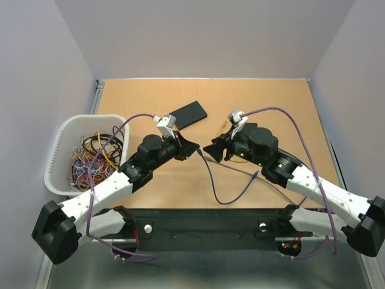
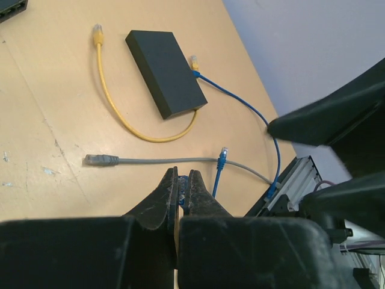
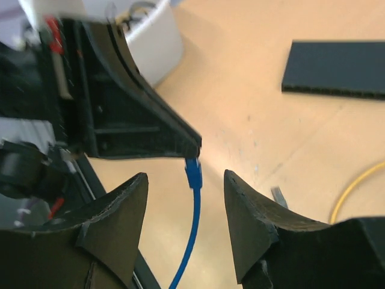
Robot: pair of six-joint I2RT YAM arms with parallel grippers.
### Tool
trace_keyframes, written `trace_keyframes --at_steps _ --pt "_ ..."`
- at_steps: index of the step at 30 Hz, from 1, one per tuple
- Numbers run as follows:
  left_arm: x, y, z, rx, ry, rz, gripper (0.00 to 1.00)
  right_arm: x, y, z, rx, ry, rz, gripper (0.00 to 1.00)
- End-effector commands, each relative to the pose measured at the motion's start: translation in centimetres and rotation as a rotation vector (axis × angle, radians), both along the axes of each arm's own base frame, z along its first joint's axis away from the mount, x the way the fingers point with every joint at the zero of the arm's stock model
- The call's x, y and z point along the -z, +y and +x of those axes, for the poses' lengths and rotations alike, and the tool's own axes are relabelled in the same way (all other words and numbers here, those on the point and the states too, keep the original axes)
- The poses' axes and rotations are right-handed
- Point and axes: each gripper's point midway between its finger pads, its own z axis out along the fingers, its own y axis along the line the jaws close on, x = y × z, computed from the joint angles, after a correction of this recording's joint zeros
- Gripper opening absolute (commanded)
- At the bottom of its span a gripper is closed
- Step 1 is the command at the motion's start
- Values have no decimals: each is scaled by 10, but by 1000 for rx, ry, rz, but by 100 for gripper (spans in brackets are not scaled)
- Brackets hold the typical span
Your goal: Insert the plug into the switch port
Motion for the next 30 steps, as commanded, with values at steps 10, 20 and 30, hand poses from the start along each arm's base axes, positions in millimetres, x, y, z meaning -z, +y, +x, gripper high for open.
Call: trace_keyframes --at_steps 10,20,30 --pt "-31 -8 10 -14 -39 -54 0 34 22 8 133 -50 -195 54" --pt "-26 -10 10 -6 -34 -59 0 40 29 15 154 -49 -191 45" --pt "-25 -11 8 2 -33 -66 0 42 35 20 160 -43 -176 38"
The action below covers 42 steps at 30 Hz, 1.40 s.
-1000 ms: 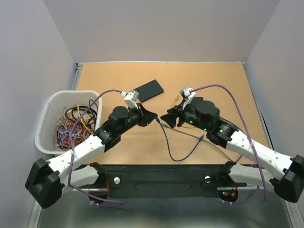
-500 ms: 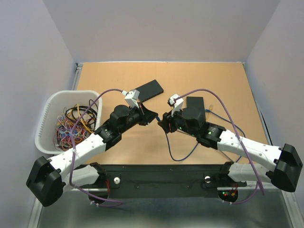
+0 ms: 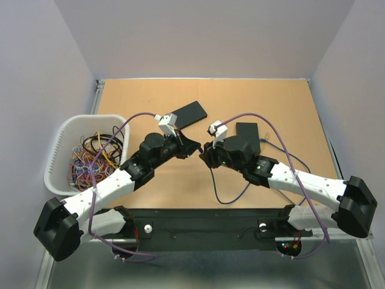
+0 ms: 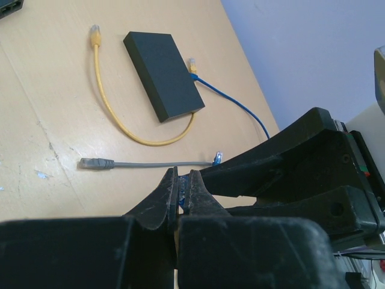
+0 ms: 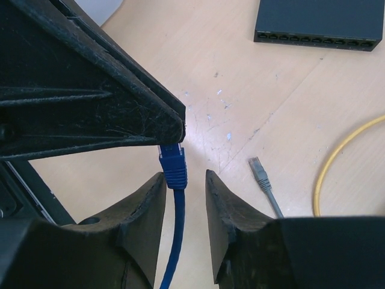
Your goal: Insert the plug into the switch port
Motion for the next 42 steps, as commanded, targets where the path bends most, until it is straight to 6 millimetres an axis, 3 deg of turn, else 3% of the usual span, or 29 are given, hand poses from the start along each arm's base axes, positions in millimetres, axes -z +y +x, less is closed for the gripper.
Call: trace_keyframes --at_steps 1,4,8,12,18,22,31,42 --pt "-22 -5 1 13 -57 -51 0 -49 13 11 17 -91 118 38" --pt "-21 -5 1 11 -56 -50 0 -55 12 11 24 -95 139 38" --pt "-21 -5 2 10 -56 -50 0 -60 13 11 26 -96 160 47" --pt "-22 -4 2 11 -57 -51 0 -62 12 11 30 -101 164 45" --pt "-22 -4 1 8 -61 -51 0 -60 11 11 37 -99 160 29" --pt "-21 -3 2 4 -62 -48 0 -61 10 10 36 -99 166 24" --pt "-18 -1 5 -14 -61 -34 0 -66 9 7 28 -101 180 37" --pt "-21 -1 5 -11 -64 -38 0 -57 14 7 14 -83 163 32"
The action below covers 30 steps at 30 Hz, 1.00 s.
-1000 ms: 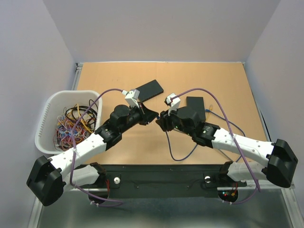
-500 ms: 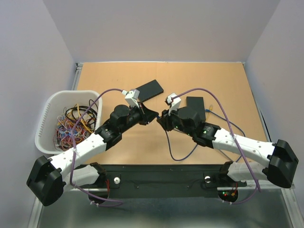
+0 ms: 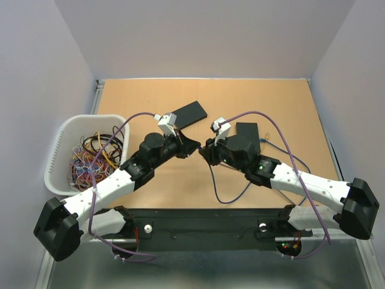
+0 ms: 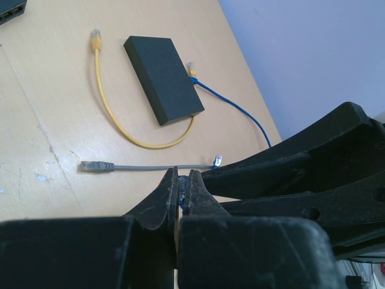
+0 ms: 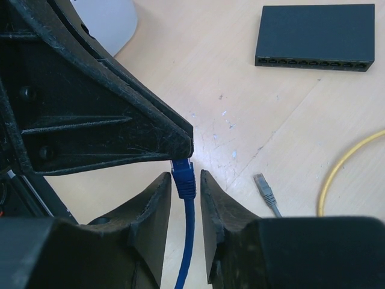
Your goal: Insert the plug into the switch port
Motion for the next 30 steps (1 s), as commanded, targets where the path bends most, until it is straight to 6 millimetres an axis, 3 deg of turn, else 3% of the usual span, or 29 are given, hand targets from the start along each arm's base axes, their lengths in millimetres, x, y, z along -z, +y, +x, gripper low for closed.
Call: trace_keyframes --at_steps 1,13,18,21,23,24,25,27,30 --pt "-18 -2 2 0 -57 -29 0 -33 11 4 -6 -53 80 31" --pt "-21 -3 4 -2 -58 -38 0 -25 13 3 -15 -43 66 20" --pt "-23 -6 1 20 -65 -52 0 -20 13 4 -10 -40 63 2" --pt "-21 -7 1 23 -63 -51 2 -18 12 4 -8 -42 70 0" --pt "-20 -7 1 23 -64 -52 9 -15 12 4 -7 -42 67 1" --pt "-19 -7 1 23 -62 -50 17 -14 12 5 -4 -42 68 0" --pt "-20 -7 2 22 -64 -50 40 -12 11 6 2 -40 62 0" --pt "-20 -6 3 19 -73 -43 56 -6 8 10 38 -31 54 0" --pt "-18 -1 8 -8 -87 -19 73 2 1 15 84 -27 37 1"
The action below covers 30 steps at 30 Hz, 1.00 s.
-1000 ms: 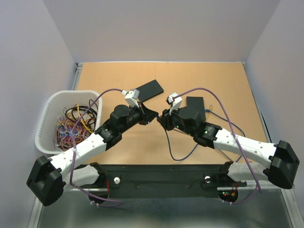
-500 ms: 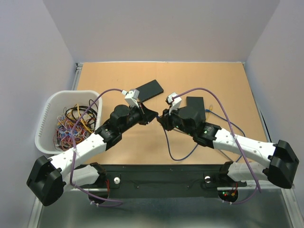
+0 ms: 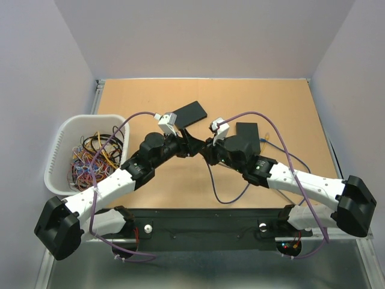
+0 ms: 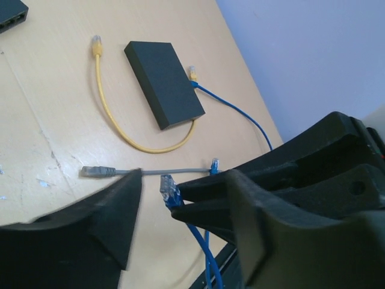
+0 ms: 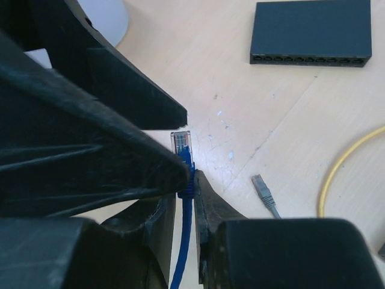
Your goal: Insert the plug into the switch port
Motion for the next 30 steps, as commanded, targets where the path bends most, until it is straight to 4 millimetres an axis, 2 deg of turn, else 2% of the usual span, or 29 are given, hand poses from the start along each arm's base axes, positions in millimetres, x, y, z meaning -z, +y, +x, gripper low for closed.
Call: trace_keyframes --at_steps 1,3,6,8,9,10,12,13,14,15,16,18,19,20,21,22,23,25,26,27,28,29,30 --pt "-17 3 9 -22 -74 -7 76 1 -5 10 83 -25 24 0" --pt "-12 11 21 -59 -70 21 80 8 -10 15 119 -21 5 0" --pt "-11 21 40 -94 -74 34 81 20 -21 24 173 -1 -11 0" --pt "-8 33 66 -125 -84 50 81 30 -31 34 214 30 -15 0" --pt "5 41 86 -160 -70 73 81 37 -33 39 227 48 -23 0" --pt "-2 44 101 -175 -91 72 81 42 -34 42 234 62 -26 0" --pt "2 46 123 -177 -129 107 81 48 -38 49 253 81 -34 0" --pt "7 49 148 -208 -139 123 81 55 -38 52 262 93 -50 0" --pt "9 51 162 -214 -155 146 81 57 -39 54 272 99 -56 0" --pt "13 52 176 -215 -156 155 81 58 -45 63 303 106 -58 1" --pt "23 48 202 -216 -135 169 79 54 -46 72 321 110 -48 0" --pt "35 54 229 -218 -90 155 78 62 -63 99 387 145 -40 0" --pt "62 53 242 -209 -36 162 76 51 -61 111 382 147 -7 1" --pt "50 50 257 -200 -61 138 76 64 -65 123 396 175 -21 0" --pt "52 54 268 -207 -61 138 76 67 -75 138 421 189 -17 0" --pt "59 54 283 -219 -57 149 76 54 -73 154 427 171 3 0" --pt "61 56 291 -229 -57 158 76 74 -81 169 452 200 -31 0" --pt "76 56 312 -227 -38 193 76 82 -79 188 461 213 -46 0" --pt "83 54 317 -204 -21 191 76 70 -78 207 473 195 -32 0" --pt "90 54 324 -192 -2 191 76 74 -76 217 477 201 -39 0" --pt "116 58 329 -184 52 202 75 105 -76 225 486 245 -82 0" --pt "111 56 336 -179 44 184 75 108 -75 234 493 250 -87 0" --pt "116 55 337 -161 49 179 75 103 -75 250 509 234 -76 0"
